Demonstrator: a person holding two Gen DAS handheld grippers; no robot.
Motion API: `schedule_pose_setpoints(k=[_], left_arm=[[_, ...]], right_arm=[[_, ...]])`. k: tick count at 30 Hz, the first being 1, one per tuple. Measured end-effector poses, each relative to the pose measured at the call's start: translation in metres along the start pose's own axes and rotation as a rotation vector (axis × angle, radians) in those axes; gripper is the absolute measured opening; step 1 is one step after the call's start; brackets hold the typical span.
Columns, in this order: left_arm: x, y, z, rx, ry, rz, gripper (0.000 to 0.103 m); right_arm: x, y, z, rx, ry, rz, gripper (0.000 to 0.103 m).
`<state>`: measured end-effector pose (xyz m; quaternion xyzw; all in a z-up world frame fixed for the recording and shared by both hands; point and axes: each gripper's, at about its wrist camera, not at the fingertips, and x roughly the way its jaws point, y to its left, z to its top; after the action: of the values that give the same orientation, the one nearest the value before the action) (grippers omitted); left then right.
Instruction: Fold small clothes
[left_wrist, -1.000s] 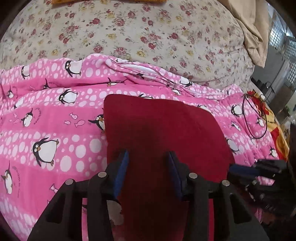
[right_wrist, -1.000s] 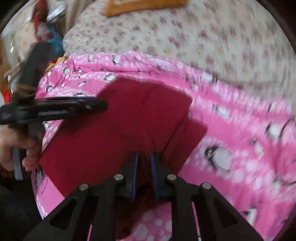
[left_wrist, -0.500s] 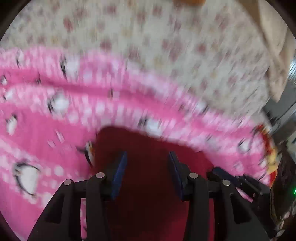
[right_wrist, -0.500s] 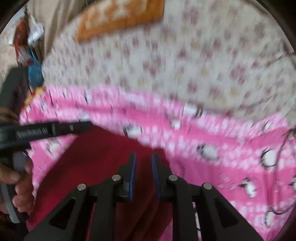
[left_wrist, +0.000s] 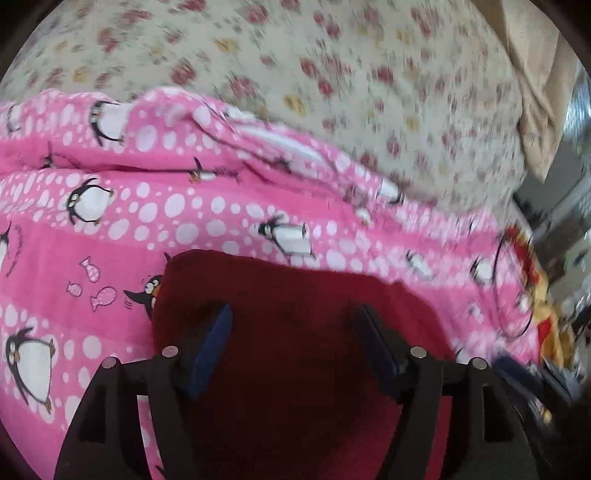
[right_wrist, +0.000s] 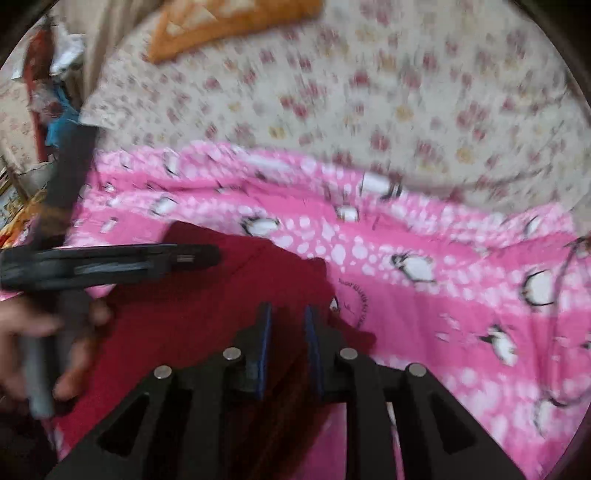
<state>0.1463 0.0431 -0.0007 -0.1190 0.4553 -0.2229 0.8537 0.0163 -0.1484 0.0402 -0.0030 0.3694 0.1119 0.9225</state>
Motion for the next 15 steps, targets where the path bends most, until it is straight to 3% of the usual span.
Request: schedule_pose_setpoints(k=[2,5,7,9,12,15], left_arm=[[-0.014,-0.001,-0.003,-0.015,-0.052,-0.018,0.052],[-0.041,-0.017,-0.014,0.046,-0.094,0.008,0.045],[-0.064,-0.028,-0.030,0.090,-0.127,0.028,0.045],[-0.081,-0.032,-0.048,0.102,-0.135,0.050,0.045],[-0.096,-0.024,-0.087,0.047,-0.087,0.077,0.045],[-0.103,-0.024,-0.115,0.073,-0.061,0.176,0.046]], right_arm=[[-0.032,0.019,-0.014,-0.055,-0.046,0.028,0.020],[-0.063,0.047,-0.037,-0.087,-0.036,0.085,0.022],[-0.055,0.053,-0.058,-0.100,0.046,0.063,0.023],[-0.024,0.058,-0.082,-0.162,0.214,-0.003,0.025],[-0.020,0.060,-0.083,-0.176,0.209,-0.008,0.025],[-0.019,0.052,-0.081,-0.121,0.211,0.020,0.027]])
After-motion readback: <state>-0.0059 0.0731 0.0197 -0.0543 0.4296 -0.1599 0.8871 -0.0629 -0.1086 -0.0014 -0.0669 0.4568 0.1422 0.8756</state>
